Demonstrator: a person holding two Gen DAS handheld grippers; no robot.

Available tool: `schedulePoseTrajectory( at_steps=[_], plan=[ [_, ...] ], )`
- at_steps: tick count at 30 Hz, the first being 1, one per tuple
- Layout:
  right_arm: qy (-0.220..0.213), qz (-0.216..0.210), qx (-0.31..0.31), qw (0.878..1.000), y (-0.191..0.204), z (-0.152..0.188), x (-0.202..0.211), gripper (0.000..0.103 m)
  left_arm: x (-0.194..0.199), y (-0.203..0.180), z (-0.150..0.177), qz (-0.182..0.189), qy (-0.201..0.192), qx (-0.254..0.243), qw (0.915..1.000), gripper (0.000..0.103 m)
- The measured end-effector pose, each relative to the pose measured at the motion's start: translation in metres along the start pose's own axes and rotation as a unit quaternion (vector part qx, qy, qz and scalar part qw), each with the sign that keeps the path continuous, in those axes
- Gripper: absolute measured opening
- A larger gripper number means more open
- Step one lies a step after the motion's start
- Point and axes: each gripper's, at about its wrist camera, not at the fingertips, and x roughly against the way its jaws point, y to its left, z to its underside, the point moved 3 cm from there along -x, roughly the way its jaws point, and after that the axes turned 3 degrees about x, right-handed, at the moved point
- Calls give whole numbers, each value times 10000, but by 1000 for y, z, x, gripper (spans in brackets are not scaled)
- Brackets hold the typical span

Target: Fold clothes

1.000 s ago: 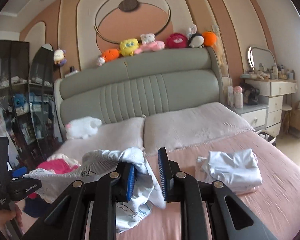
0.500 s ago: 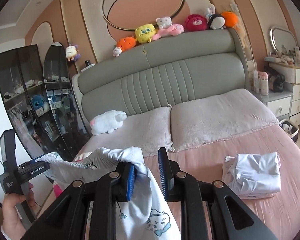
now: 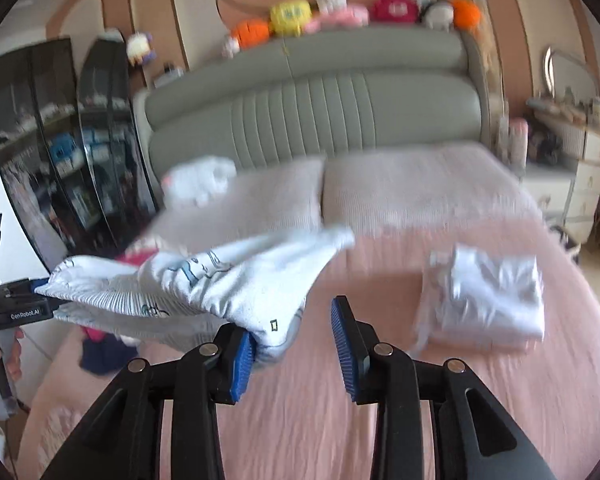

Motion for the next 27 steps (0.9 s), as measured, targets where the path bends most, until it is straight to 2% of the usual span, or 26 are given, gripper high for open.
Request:
schedulePoseTrajectory(
  at_steps=[1, 2, 4, 6, 9, 12, 14, 17, 19, 21, 22, 25, 27],
  plan=[
    [602, 39, -44, 9982, -5, 23, -30, 34, -38, -6, 9, 89, 693, -277, 9972, 64],
    [1206, 5, -80, 9927, -9, 45, -56, 34, -67, -13, 19, 134, 1233, -570, 9906, 64],
    [2060, -338, -356, 9773, -14, 77, -84, 34, -85, -29, 37, 81, 1647, -1202, 9790, 64],
    [2450, -563, -252, 9675, -12, 92, -88, 37, -81, -39, 46, 146, 1587, -1577, 9745, 64],
    [2512, -422, 474, 9659, -4, 96, -74, 39, -64, -46, 51, 205, 1194, -1865, 9750, 64],
    [2514, -526, 600, 9646, -4, 88, -59, 40, -54, -50, 56, 440, 827, -2009, 9751, 65],
    [2524, -669, 756, 9623, 1, 80, -54, 49, -61, -48, 58, 342, 980, -1917, 9760, 65],
    [2028, -832, 995, 9706, 19, 62, -53, 54, -61, -45, 62, 195, 1042, -1926, 9755, 65],
    [1940, -485, 1188, 9726, 28, 54, -75, 54, -56, -46, 65, 49, 979, -2031, 9743, 65],
    [1986, 69, 1584, 9672, 35, 51, -108, 54, -54, -46, 71, 14, 1011, -2064, 9732, 65],
    [2034, 182, 1703, 9640, 37, 52, -124, 54, -53, -46, 74, 14, 1047, -2072, 9727, 65],
    [2197, 106, 1716, 9603, 37, 59, -163, 54, -52, -44, 81, 87, 1055, -2003, 9740, 66],
    [2235, 151, 1653, 9605, 31, 66, -179, 54, -54, -43, 80, -52, 776, -1995, 9768, 66]
  ],
)
